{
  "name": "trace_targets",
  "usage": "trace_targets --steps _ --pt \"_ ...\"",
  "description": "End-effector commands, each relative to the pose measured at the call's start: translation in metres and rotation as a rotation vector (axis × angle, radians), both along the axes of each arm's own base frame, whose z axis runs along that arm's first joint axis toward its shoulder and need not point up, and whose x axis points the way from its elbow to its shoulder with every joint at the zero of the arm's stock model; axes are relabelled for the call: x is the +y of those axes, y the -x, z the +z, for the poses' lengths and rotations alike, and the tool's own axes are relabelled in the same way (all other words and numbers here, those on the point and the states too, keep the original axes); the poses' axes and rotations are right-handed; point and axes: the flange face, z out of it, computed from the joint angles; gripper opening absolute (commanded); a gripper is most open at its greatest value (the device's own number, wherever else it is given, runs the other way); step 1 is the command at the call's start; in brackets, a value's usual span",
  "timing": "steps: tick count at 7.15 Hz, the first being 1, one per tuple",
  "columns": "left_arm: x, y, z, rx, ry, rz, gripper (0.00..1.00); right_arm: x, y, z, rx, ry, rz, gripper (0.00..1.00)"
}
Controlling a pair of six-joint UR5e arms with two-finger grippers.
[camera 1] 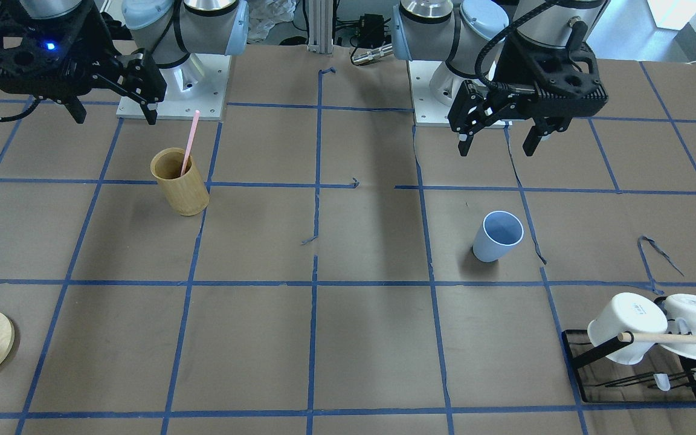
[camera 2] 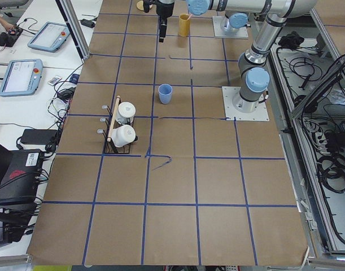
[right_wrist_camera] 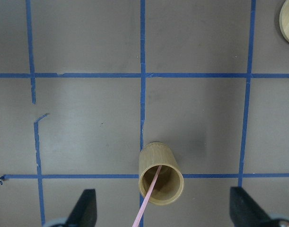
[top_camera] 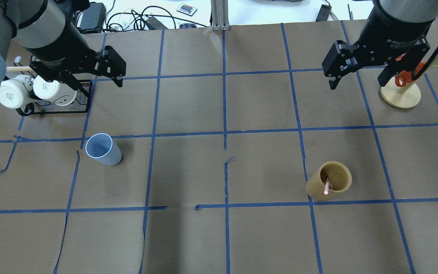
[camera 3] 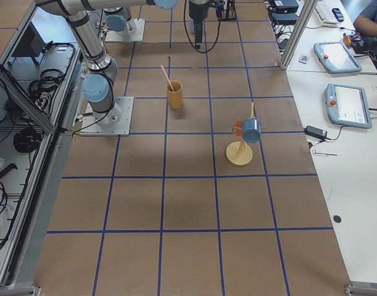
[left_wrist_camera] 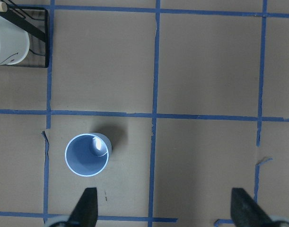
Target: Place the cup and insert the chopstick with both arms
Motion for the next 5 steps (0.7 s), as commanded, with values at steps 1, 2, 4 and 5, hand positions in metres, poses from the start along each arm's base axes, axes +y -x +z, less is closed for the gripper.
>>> trace_targets --steps 1,2,4,5 --pt "0.0017 0.0008 0.001 -0.005 0.001 -0.004 1.0 0.0 0.0 -0.0003 0.0 -0.001 0.0 1.0" --pt "0.0018 0.0009 -0.0004 -0.005 0.0 -0.004 1.0 0.0 0.0 -0.0003 0.0 -0.001 0.0 1.0" --pt "-0.0032 -0.0012 -0.0006 -0.004 0.006 0.0 1.0 -0.0005 0.0 -0.001 0.0 -0.003 0.0 1.0" --pt "-0.0035 -0.0012 -0.0029 -0.004 0.001 0.0 1.0 -0.0007 0.0 -0.0008 0.0 -0.001 0.0 1.0"
